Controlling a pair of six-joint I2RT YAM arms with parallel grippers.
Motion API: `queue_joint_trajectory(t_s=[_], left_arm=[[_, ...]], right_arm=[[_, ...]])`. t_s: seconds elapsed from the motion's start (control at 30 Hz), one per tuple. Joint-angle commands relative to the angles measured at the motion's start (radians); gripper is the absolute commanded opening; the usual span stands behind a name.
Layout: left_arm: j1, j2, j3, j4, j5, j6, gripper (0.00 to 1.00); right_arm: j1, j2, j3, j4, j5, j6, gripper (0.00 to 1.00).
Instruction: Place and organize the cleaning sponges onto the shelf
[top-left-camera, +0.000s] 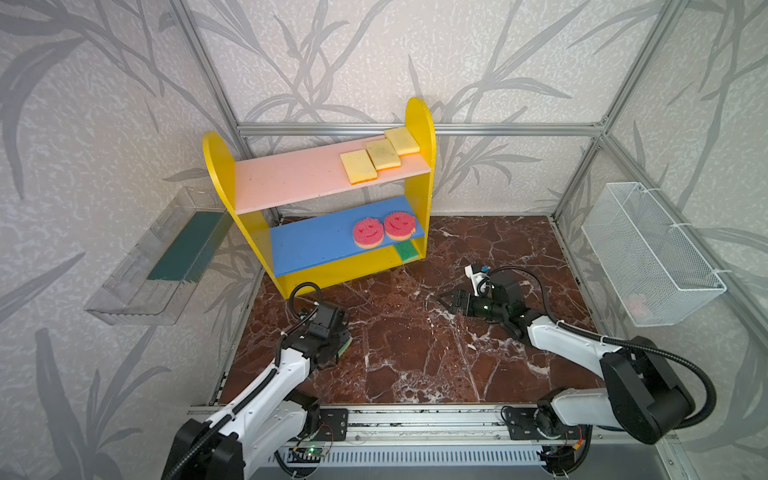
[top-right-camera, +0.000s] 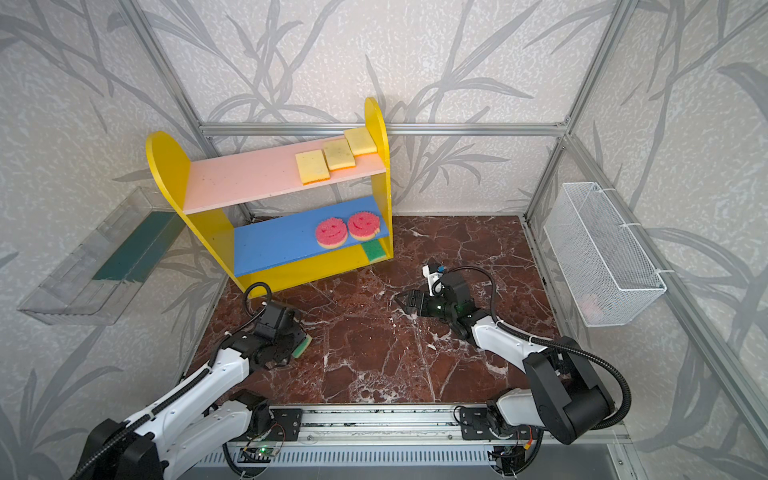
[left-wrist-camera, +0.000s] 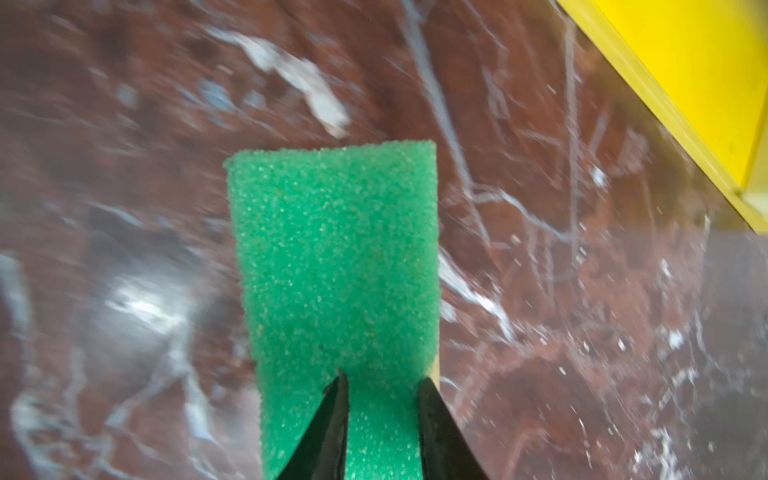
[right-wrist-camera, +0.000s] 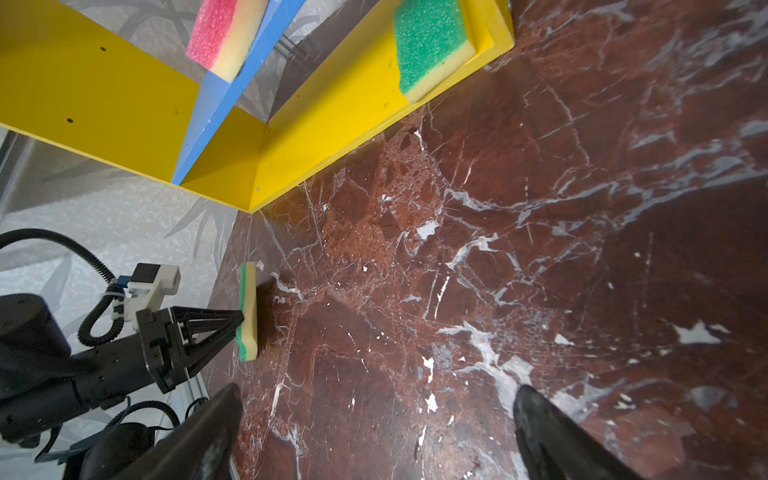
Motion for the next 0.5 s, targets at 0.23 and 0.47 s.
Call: queue_joint_trajectory(t_s=[0.23,0.47], left_arm=[[-0.293,0.499,0.41,0.191,-0.095,-0.063,0.45],[-0.293,0.52,0.467,0.226,-0.074,0.012,0.75]], right_arm=[[-0.025,-0.034,-0.008,-0.067,-0.014,-0.023,0.99],[-0.024,-0.039,0.024,-0.223,0.007,-0.135,0.99]])
